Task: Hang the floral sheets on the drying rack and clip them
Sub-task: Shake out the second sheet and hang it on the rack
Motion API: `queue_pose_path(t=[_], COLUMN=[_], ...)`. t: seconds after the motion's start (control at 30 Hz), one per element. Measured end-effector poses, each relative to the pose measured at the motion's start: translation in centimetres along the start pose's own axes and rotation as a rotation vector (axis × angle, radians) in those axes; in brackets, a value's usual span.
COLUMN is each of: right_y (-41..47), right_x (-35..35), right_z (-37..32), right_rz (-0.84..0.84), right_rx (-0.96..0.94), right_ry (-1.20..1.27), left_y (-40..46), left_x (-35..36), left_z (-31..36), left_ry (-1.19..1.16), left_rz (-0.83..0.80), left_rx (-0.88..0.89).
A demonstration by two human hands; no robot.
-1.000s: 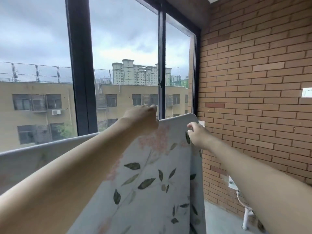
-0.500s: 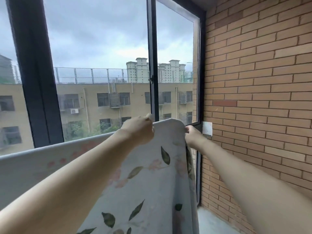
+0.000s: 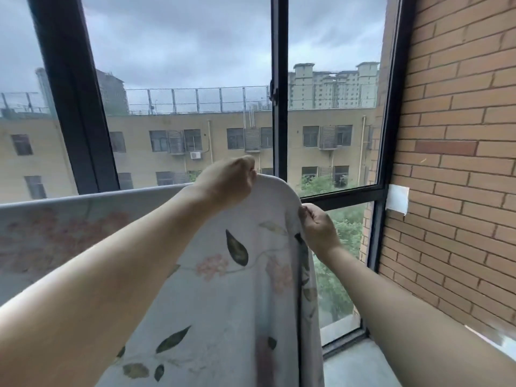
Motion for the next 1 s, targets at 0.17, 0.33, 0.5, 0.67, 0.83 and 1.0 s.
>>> queue_pose_path(t=[0.17,0.33,0.5,0.67,0.83,1.0], right_y=[1.5,4.0,5.5,5.0,4.4,3.2], right_x=[0.1,0.2,1.7,3.0,3.7,5.2], right_z=[0.0,-2.1,-5.7,-5.4,-4.3,-4.4], right_rz=[-0.003,0.017,-0.089,-0.255,-0.054,0.022], right_rx=[-0.077,-0.152,-0.151,-0.148,-0.122,-0.093], right_ry=[-0.064,-0.039,0.082,0.079,0.063,0.125], left_y=[0.1,-0.4,0.2,-0.8,-3.7,-5.5], left_x=[0.4,0.1,-2.2,-2.6,-2.4,-3.8], left_z=[0.1,-0.6,-2.5,-1.5,-3.7,-7.0], left_ry=[0.034,0.028,0.171,0.322,0.449,0.519], left_rz=[0.025,0.118,0.192,-0.222,0.073,0.131], left_rx=[0.000,-0.100,-0.316,-0.209,-0.078,-0.130])
Point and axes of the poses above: each hand's wrist, its own y-axis towards the middle knuckle, its own x-axis out of the palm, z = x × y, the point moved 1 cm from there along y, towards the middle knuckle, and after that the axes turned 12 degrees about z, right-handed, at the moved point
